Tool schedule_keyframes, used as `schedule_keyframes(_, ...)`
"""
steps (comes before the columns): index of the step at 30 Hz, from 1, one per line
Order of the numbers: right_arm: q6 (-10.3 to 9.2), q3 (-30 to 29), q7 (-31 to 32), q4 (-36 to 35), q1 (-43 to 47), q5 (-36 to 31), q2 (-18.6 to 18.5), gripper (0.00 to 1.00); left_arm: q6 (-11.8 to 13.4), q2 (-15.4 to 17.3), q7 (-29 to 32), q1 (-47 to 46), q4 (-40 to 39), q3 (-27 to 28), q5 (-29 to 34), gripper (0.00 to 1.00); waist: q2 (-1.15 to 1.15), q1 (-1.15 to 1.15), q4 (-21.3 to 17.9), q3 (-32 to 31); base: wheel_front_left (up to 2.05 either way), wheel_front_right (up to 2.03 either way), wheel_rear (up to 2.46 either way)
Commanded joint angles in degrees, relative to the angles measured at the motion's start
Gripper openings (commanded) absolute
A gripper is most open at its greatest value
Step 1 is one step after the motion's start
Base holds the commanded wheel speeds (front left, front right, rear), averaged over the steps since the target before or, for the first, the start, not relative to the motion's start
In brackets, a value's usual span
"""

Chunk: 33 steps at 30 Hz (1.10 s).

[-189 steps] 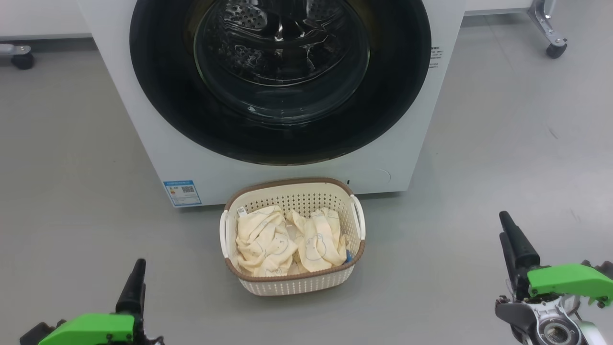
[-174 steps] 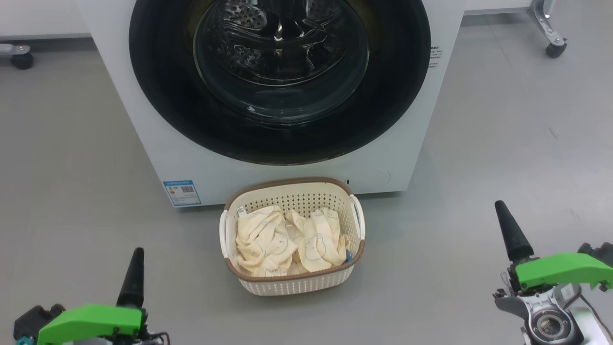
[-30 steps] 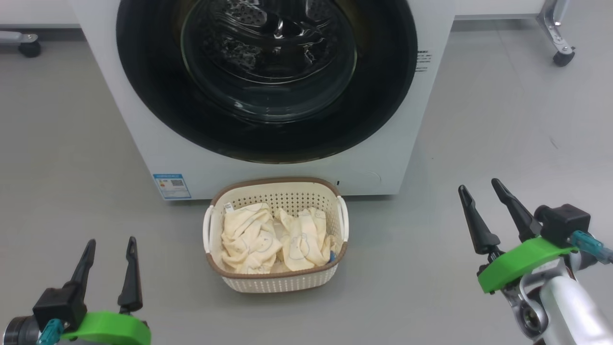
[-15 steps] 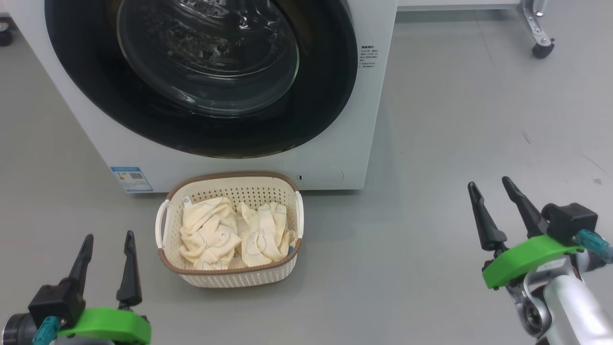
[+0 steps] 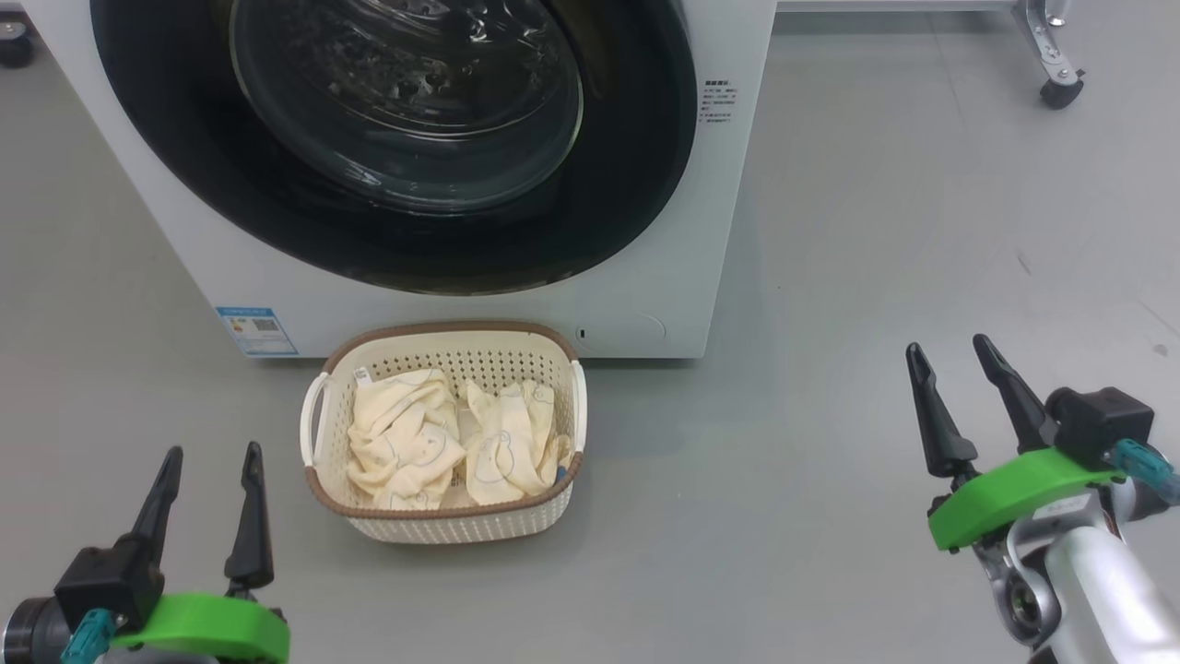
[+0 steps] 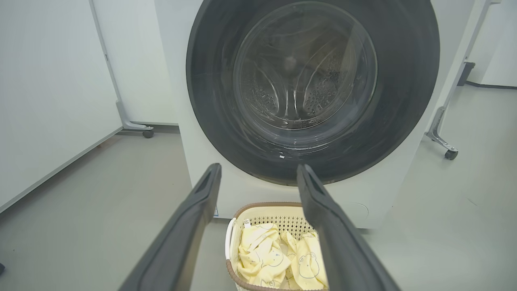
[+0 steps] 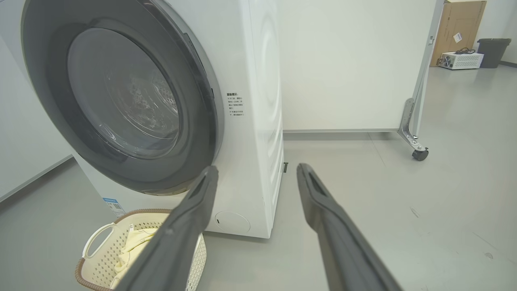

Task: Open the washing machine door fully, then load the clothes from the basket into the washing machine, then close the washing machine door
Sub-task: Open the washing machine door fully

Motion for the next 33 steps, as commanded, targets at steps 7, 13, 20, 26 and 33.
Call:
schedule_keyframes(7,-0.19,0.6,-0.5,-2.0,-2.1,-0.2,-0.5,1.00,-0.5,1.0,-0.8,-2.5,-2.3,3.0,0.7,1.00,0.00,0.00,-0.2,0.9,0.00,0.00,0.00)
schedule_keyframes(13,-0.19,0.2,-0.5,-2.4,-2.6,-0.3,-0.4,1.00,-0.6,0.7,-0.8,-3.1,-2.5,3.2,0.9,1.00,0.00,0.00,0.0,2.5,0.00,0.00,0.00)
schedule_keyframes(20,-0.19,0.0,-0.5,-2.8,-3.4,-0.5,-0.3,1.00,-0.8,0.1,-0.8,-3.8,-2.8,3.5,1.2,1.00,0.00,0.00,0.2,4.4,0.00,0.00,0.00)
schedule_keyframes(26,-0.19,0.0,-0.5,-2.7,-3.8,-0.6,-0.3,1.00,-1.0,-0.4,-0.8,-3.9,-2.7,3.9,1.3,1.00,0.00,0.00,0.4,5.0,0.00,0.00,0.00)
schedule_keyframes(33,-0.19,0.1,-0.5,-2.5,-4.2,-0.6,-0.3,1.00,-1.5,-1.0,-0.8,-3.8,-2.7,4.3,1.7,1.00,0.00,0.00,0.6,5.1,0.00,0.00,0.00)
